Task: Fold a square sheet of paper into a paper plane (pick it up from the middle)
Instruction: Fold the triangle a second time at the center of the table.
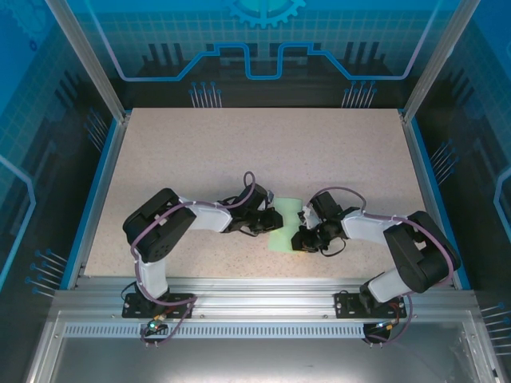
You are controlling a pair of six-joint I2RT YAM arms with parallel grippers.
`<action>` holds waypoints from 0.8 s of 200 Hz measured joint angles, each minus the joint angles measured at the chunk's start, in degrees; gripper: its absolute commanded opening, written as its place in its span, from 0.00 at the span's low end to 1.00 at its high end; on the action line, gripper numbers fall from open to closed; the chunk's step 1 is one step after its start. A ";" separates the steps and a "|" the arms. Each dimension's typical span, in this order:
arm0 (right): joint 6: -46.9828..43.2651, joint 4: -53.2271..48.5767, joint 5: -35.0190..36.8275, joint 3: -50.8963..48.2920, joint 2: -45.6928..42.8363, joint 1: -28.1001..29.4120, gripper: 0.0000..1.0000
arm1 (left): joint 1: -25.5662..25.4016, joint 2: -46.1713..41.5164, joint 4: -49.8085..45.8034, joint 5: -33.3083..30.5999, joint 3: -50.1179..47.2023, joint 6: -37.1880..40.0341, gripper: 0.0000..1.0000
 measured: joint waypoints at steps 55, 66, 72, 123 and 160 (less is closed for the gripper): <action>-0.02 -0.31 0.09 -0.04 -0.22 0.00 0.12 | 0.57 -2.12 3.23 -3.21 -3.19 3.37 0.19; -0.02 -0.39 0.11 -0.04 -0.24 0.00 0.11 | 1.16 -2.78 3.10 -4.28 -3.76 4.28 0.20; -0.02 -0.42 0.13 -0.02 -0.24 0.00 0.12 | 1.68 -3.21 2.95 -4.72 -4.15 4.81 0.20; -0.68 -1.55 0.26 0.39 -0.22 0.00 0.11 | 5.20 -10.08 -1.14 -6.99 -5.73 6.86 0.25; -0.87 -1.92 0.28 0.50 -0.22 0.00 0.11 | 3.56 -17.03 -1.38 -4.70 -5.70 6.54 0.22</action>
